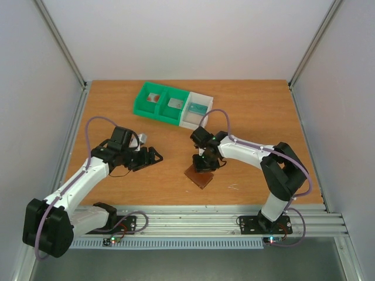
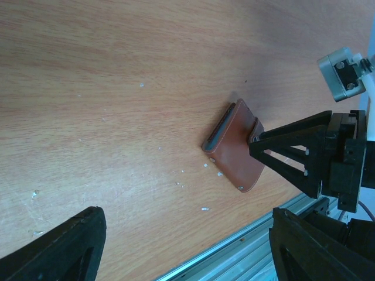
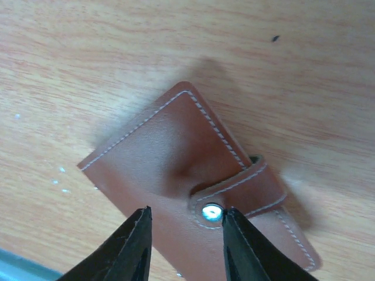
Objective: Take the credit cards out of the card holder
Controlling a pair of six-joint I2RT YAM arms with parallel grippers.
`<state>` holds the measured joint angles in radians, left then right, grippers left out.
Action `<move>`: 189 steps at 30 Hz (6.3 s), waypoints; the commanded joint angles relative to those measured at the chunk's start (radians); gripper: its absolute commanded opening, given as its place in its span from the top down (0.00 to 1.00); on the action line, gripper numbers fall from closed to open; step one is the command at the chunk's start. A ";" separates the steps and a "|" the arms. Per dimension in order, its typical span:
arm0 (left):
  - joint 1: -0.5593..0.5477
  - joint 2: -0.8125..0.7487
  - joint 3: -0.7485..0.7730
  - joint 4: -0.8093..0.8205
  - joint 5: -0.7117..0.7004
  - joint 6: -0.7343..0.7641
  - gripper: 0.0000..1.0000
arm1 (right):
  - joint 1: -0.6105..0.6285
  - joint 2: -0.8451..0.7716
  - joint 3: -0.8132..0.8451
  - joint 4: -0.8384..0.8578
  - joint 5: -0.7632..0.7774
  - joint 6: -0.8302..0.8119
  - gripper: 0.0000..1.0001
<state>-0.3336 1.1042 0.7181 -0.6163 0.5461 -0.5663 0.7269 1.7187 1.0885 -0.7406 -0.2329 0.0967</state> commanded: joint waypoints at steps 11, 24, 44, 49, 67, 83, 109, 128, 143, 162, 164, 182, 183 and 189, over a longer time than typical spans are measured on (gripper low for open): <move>-0.004 -0.051 -0.054 0.082 0.019 -0.067 0.25 | 0.128 0.021 0.092 -0.100 0.293 -0.184 0.74; -0.005 -0.074 -0.070 0.069 0.005 -0.075 0.25 | 0.159 0.087 0.117 -0.102 0.336 -0.206 0.72; -0.004 -0.074 -0.072 0.062 -0.001 -0.066 0.26 | 0.201 0.092 0.103 -0.146 0.470 -0.174 0.89; -0.004 -0.079 -0.071 0.057 -0.008 -0.065 0.26 | 0.204 0.068 0.102 -0.146 0.478 -0.165 0.99; -0.004 -0.061 -0.075 0.059 0.011 -0.060 0.26 | 0.203 -0.014 0.102 -0.074 0.279 -0.018 0.99; -0.007 0.025 -0.171 0.370 0.214 -0.197 0.63 | 0.203 0.001 0.024 0.221 0.059 0.300 0.99; -0.039 0.433 -0.237 0.735 0.263 -0.244 0.86 | 0.204 0.012 -0.076 0.396 0.005 0.366 0.99; -0.039 0.422 -0.217 0.630 0.217 -0.185 0.81 | 0.195 -0.086 -0.178 0.406 0.071 0.363 0.99; -0.040 0.191 -0.112 0.281 0.077 -0.105 0.34 | 0.177 -0.287 -0.235 0.321 0.197 0.376 0.99; -0.039 0.051 -0.148 0.222 0.132 -0.128 0.31 | 0.202 -0.279 -0.217 0.522 -0.047 0.421 0.99; -0.039 0.047 -0.157 0.218 0.119 -0.126 0.31 | 0.203 -0.277 -0.222 0.551 -0.070 0.430 0.99; -0.039 0.059 -0.179 0.229 0.116 -0.127 0.33 | 0.203 -0.300 -0.256 0.621 -0.096 0.463 0.99; -0.039 0.059 -0.182 0.229 0.112 -0.126 0.35 | 0.203 -0.306 -0.260 0.616 -0.090 0.462 0.99; -0.039 0.066 -0.193 0.236 0.096 -0.121 0.45 | 0.201 -0.328 -0.261 0.500 -0.005 0.440 0.99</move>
<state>-0.3706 1.1656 0.5411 -0.3920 0.6563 -0.6979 0.9215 1.4227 0.8345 -0.1459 -0.3199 0.5598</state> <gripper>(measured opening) 0.571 0.016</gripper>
